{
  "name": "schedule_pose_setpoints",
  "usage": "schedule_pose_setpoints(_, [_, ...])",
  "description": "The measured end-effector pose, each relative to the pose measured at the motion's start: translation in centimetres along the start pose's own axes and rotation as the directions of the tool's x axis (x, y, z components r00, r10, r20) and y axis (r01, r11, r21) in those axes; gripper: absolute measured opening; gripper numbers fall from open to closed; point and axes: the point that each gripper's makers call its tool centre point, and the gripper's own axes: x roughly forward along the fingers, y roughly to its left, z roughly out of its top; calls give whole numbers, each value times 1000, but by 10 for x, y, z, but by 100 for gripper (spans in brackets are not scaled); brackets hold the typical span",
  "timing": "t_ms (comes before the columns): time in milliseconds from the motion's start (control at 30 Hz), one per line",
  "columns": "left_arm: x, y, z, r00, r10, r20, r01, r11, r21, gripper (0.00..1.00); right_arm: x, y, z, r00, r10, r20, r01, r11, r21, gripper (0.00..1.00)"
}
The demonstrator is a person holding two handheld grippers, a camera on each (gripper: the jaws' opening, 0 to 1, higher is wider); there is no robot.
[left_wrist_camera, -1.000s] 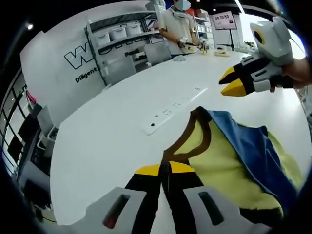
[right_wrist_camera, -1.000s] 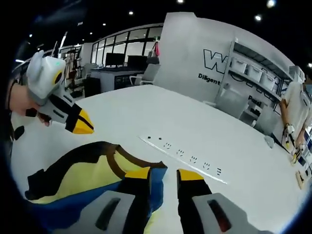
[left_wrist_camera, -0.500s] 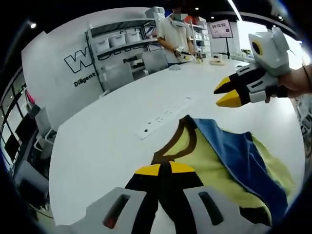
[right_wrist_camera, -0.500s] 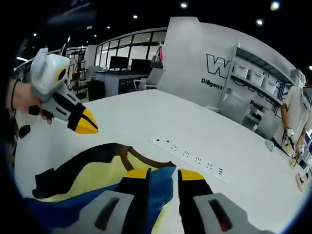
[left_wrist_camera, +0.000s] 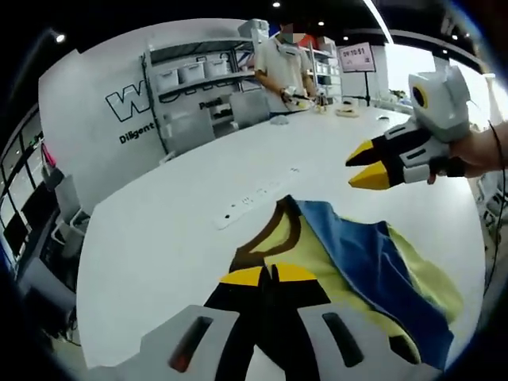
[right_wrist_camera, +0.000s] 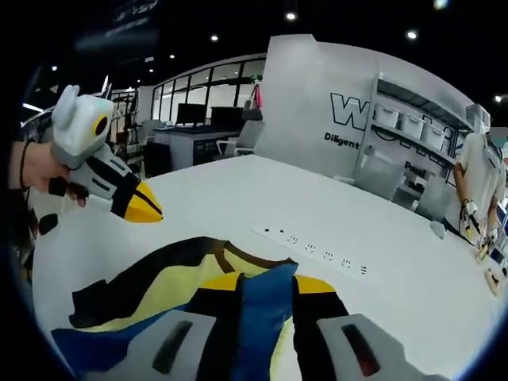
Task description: Fold the garment on the visible template until the final outline fits inside the template.
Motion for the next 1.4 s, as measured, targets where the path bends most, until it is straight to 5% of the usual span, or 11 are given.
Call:
schedule_pose_setpoints(400, [-27, -15, -3, 999, -11, 34, 10, 1000, 24, 7, -24, 16, -7, 999, -5, 32, 4, 1000, 19, 19])
schedule_pose_setpoints(500, [-33, -17, -7, 999, -14, 44, 14, 1000, 4, 7, -30, 19, -18, 1000, -14, -11, 14, 1000, -24, 19])
schedule_pose_setpoints(567, [-37, -19, -14, 1000, 3, 10, -4, 999, 34, 7, -34, 25, -19, 1000, -9, 5, 9, 1000, -17, 20])
schedule_pose_setpoints(667, [-40, -31, -17, 998, -45, 36, 46, 998, -37, 7, -39, 33, -25, 1000, 0, -2, 0, 999, -39, 20])
schedule_pose_setpoints(767, [-48, -34, -26, 1000, -11, 4, 10, 999, 38, 7, -45, 43, -30, 1000, 8, -5, -9, 999, -43, 20])
schedule_pose_setpoints(1033, [-60, -47, -37, 999, -25, 32, 26, 999, -34, 7, -56, 63, -33, 1000, 17, 19, -17, 1000, -17, 20])
schedule_pose_setpoints(1333, [-84, -61, -67, 1000, -26, 11, 26, 998, -62, 7, -69, 81, -43, 999, 48, 5, -47, 999, -23, 20])
schedule_pose_setpoints(1400, [-88, -64, -72, 1000, -24, 0, 24, 998, -53, 7, -72, 83, -43, 998, 54, 21, -55, 996, 64, 21])
